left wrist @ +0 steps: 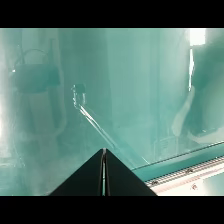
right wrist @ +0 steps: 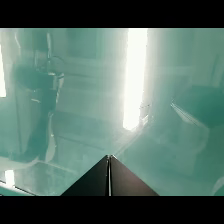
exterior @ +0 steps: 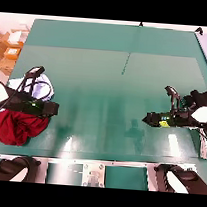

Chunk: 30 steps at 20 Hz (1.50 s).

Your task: Fold the shirts.

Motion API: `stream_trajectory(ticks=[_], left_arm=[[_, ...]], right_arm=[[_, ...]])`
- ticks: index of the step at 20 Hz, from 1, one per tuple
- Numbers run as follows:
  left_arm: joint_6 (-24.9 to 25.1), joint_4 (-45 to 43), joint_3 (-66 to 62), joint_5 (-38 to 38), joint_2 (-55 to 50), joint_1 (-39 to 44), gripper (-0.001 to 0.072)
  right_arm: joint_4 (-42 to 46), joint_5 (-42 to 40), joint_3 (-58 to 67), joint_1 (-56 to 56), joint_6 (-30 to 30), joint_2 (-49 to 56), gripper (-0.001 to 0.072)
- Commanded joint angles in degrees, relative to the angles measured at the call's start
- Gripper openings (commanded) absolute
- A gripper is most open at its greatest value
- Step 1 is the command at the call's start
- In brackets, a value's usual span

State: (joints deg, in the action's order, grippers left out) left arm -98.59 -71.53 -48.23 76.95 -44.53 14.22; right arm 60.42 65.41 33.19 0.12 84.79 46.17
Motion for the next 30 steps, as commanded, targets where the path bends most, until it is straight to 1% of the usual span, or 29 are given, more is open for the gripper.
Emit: stream_trajectory(ticks=[1,12,18,19,20,21,22,23,24,25,26,27,28,29,30], left_arm=[[0.0,0.0,0.0,0.0,0.0,0.0,0.0025],[0.0,0.0,0.0,0.0,0.0,0.0,0.0026],[-0.4,0.5,0.0,-4.8,0.0,0.0,0.0026],[-0.3,-0.3,0.0,-5.5,0.0,0.0,0.0026],[-0.4,-4.1,-0.2,-6.0,0.0,0.0,0.0027],[-0.6,-11.0,-1.0,-5.8,0.0,0.0,0.0145],[-3.4,-19.4,-1.9,-5.8,0.0,0.0,0.0604],[-6.5,-27.4,-2.5,-6.5,0.0,-0.2,0.0719],[-6.5,-34.7,-2.6,-8.2,-0.2,-1.5,0.0720],[-6.4,-38.8,-2.6,-9.6,-1.1,-3.9,0.0720],[-5.7,-40.3,-2.6,-11.3,-3.2,-7.6,0.0720],[-4.0,-40.2,-2.6,-12.9,-5.9,-11.5,0.0720],[-2.9,-40.1,-2.6,-15.0,-9.3,-15.4,0.0720],[-2.8,-40.1,-2.6,-17.5,-12.7,-18.3,0.0720],[-1.2,-39.9,-2.6,-20.6,-16.5,-20.8,0.0720]], right_arm=[[0.0,0.0,0.0,0.0,0.0,0.0,0.0018],[0.0,0.0,0.0,0.0,0.0,0.0,0.0018],[0.0,0.0,0.0,0.0,0.0,0.0,0.0018],[0.0,0.0,0.0,0.0,0.0,0.0,0.0018],[0.0,0.0,0.0,0.0,0.0,0.0,0.0018],[0.0,0.0,0.0,0.0,0.0,0.0,0.0018],[0.0,0.0,0.0,0.0,0.0,0.0,0.0018],[0.0,-0.1,0.0,0.0,0.0,0.0,0.0018],[0.0,-0.3,0.0,0.0,0.0,0.0,0.0021],[0.0,-1.0,0.0,0.0,0.0,0.0,0.0058],[0.0,-1.8,0.0,0.0,0.0,0.0,0.0099],[0.0,-2.6,0.0,0.0,0.0,0.0,0.0107],[0.0,-3.2,0.0,0.0,0.0,0.0,0.0165],[0.0,-3.4,0.0,0.0,0.0,0.0,0.0183],[0.0,-3.4,0.0,0.0,0.0,0.0,0.0208]])
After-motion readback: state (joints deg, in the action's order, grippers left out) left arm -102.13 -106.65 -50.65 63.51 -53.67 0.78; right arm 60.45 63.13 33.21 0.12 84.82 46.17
